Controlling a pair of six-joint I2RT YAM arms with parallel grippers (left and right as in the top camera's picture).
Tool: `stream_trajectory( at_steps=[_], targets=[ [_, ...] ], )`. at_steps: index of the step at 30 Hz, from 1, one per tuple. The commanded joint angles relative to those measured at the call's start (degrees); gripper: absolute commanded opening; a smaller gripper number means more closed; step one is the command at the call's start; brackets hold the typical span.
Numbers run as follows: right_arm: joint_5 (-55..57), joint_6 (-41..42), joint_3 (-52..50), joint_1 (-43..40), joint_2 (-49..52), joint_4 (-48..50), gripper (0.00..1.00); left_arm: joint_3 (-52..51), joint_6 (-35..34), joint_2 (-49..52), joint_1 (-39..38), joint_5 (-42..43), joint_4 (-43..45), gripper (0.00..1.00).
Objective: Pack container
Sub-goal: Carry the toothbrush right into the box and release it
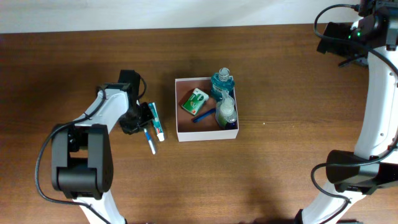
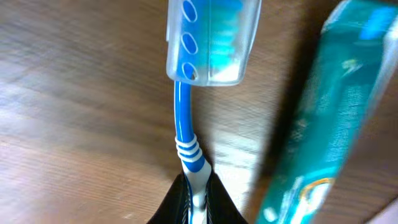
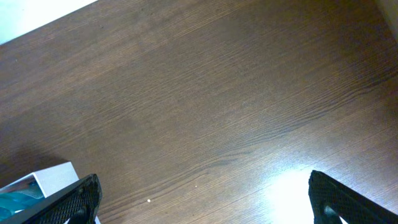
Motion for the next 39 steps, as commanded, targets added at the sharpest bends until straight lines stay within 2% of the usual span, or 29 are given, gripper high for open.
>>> stream_trajectory(
  at_steps=[1,6,9,11,15,25,39],
  targets=[
    [-0.1,0.1,0.3,-0.4,0.0,0.2,0.99,7.1,1.1,0.9,1.6,-5.4,-4.7,0.01],
    [-0.1,0.1,0.3,-0.4,0.0,0.2,0.99,22.8,3.5,0.7,-0.1,-3.2,-13.0,0.0],
    [-0.1,0.1,0.3,-0.4,0.0,0.2,0.98,31.9,5.7,0.7,-3.7,-0.2,-11.6,0.0],
    [-0.1,0.1,0.3,-0.4,0.0,0.2,0.99,34.1,7.6,0.7,-6.2,-0.2,-9.2,0.0],
    [-0.1,0.1,0.3,-0.4,0.0,0.2,0.99,34.6,11.3,1.0,-12.5,-0.3,-4.9,0.0],
    [-0.1,0.1,0.3,-0.4,0.0,0.2,0.99,34.5,13.6,5.4,-22.8,-0.4,-6.4,0.01],
    [-0.1,0.1,0.3,-0.4,0.0,0.2,0.99,34.5,13.6,7.3,-24.2,-0.3,-16.3,0.0]
  ],
)
